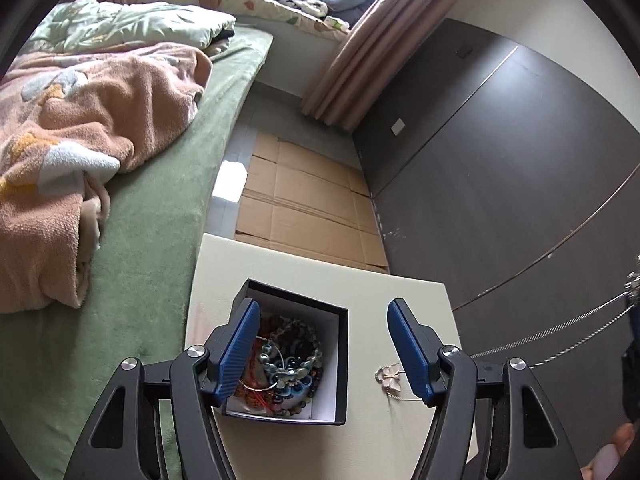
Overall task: Organize jewelry
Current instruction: 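Lower the blue bead bracelet into the black box and open the left gripper, then carry the silver chain into the black box and open the right gripper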
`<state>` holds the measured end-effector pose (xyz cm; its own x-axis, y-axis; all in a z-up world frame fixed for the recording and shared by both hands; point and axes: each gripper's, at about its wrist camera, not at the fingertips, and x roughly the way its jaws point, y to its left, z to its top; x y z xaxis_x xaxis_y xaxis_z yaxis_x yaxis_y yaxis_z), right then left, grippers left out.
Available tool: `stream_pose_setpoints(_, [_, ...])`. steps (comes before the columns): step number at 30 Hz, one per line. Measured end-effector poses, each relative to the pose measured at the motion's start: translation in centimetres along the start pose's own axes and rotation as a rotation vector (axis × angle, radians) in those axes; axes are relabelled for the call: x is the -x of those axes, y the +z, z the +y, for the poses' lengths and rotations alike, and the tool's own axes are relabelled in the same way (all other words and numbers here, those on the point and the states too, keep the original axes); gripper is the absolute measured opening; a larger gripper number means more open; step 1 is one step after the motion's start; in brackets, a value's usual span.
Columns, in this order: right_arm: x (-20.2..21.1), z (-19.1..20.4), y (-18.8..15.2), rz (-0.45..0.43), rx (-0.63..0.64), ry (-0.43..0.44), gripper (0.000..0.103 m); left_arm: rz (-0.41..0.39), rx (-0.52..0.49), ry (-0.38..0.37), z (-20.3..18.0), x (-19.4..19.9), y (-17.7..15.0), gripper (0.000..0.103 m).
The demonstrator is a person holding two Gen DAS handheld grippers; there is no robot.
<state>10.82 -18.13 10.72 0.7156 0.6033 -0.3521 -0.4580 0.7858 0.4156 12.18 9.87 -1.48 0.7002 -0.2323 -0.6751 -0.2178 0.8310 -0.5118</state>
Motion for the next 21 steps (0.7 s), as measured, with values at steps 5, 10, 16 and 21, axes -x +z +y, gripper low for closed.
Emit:
stream_pose_setpoints(5, [1.1, 2.8, 1.6, -0.03, 0.055, -0.007, 0.018, -0.014, 0.018, -0.026, 0.3, 0.9, 0.3, 0.067])
stream_pose_setpoints(10, [2.0, 5.8, 3.2, -0.059, 0.116, -0.017, 0.018, -0.027, 0.046, -0.046, 1.1, 1.8, 0.5, 0.067])
stream_pose_setpoints(16, [2.5, 8.9, 4.7, -0.086, 0.168, -0.027, 0.018, -0.05, 0.08, -0.07, 2.2, 3.2, 1.0, 0.067])
stream_pose_setpoints(21, [1.8, 10.5, 5.2, -0.087, 0.19, -0.027, 0.018, -0.061, 0.106, -0.077, 3.0, 4.0, 1.1, 0.067])
